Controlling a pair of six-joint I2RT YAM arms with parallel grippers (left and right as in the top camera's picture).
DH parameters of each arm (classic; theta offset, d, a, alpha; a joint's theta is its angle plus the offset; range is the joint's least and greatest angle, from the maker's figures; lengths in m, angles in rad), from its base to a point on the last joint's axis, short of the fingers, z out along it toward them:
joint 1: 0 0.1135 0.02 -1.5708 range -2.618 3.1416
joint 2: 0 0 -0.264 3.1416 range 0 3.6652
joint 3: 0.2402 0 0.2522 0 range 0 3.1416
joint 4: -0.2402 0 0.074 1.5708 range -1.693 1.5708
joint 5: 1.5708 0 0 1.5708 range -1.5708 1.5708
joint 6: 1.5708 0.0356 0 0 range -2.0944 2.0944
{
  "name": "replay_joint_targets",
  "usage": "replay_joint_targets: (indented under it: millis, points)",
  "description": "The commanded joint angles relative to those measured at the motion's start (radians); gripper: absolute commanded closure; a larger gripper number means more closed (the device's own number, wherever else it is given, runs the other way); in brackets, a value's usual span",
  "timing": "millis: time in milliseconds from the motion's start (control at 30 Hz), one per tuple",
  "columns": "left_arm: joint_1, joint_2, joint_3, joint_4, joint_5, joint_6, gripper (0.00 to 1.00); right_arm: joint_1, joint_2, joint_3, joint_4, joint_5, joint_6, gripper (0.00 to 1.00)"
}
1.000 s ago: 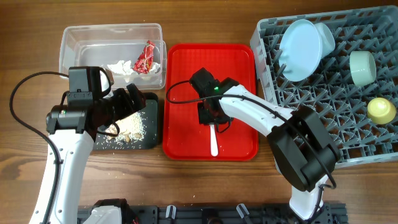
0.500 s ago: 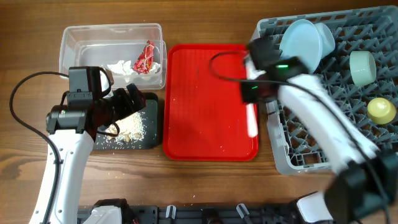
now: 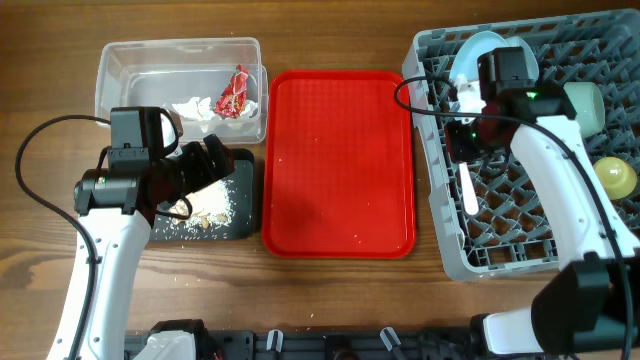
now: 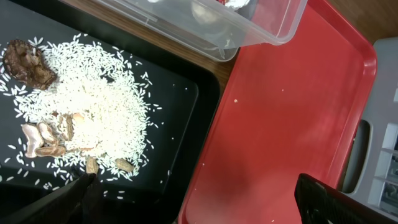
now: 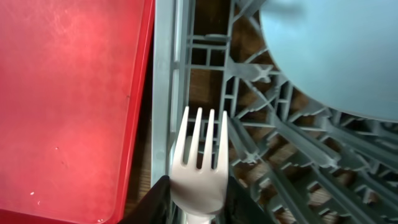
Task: Sort waste into correct bins and load items into the dishwasher rack
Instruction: 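Insert the white fork into the rack with the right gripper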
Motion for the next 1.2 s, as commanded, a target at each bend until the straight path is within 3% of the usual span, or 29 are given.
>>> replay_joint_targets:
  millis: [0, 100, 133, 200, 233, 300, 400, 500, 667, 767, 1167]
  points:
    - [0.003, -0.008, 0.006, 0.000, 0.002, 0.002, 0.00, -0.002, 0.008, -0.007, 0.001, -0.021, -0.001, 0.60]
    - [-0.016, -0.008, 0.006, 0.013, 0.002, 0.010, 0.00, -0.003, -0.010, 0.011, 0.001, -0.021, 0.061, 0.57]
    - [-0.053, -0.008, 0.006, 0.045, 0.002, 0.038, 0.00, -0.003, -0.045, 0.029, 0.009, -0.022, 0.145, 0.56]
    - [-0.079, -0.008, 0.006, 0.061, 0.001, 0.059, 0.00, -0.004, -0.058, 0.029, 0.010, -0.021, 0.183, 0.59]
    - [-0.094, -0.008, 0.006, 0.066, -0.003, 0.058, 0.00, -0.004, -0.058, 0.029, 0.000, -0.021, 0.199, 0.64]
    - [-0.127, -0.006, 0.006, 0.067, -0.031, 0.058, 0.00, -0.004, -0.054, 0.010, -0.050, -0.008, 0.250, 0.96]
    - [-0.148, -0.004, 0.006, 0.059, -0.040, 0.058, 0.00, -0.003, -0.049, -0.061, -0.084, 0.016, 0.355, 0.96]
    - [-0.149, -0.003, 0.006, 0.056, -0.040, 0.058, 0.00, -0.002, -0.049, -0.153, -0.069, -0.023, 0.369, 0.96]
    - [-0.149, -0.003, 0.006, 0.056, -0.040, 0.058, 0.00, -0.002, -0.050, -0.252, -0.011, -0.248, 0.226, 0.96]
    - [-0.149, -0.003, 0.006, 0.056, -0.040, 0.058, 0.00, -0.003, -0.050, -0.252, 0.018, -0.257, 0.220, 0.95]
    - [-0.149, -0.003, 0.006, 0.058, -0.040, 0.058, 0.00, -0.005, -0.068, -0.055, -0.011, 0.043, 0.351, 0.87]
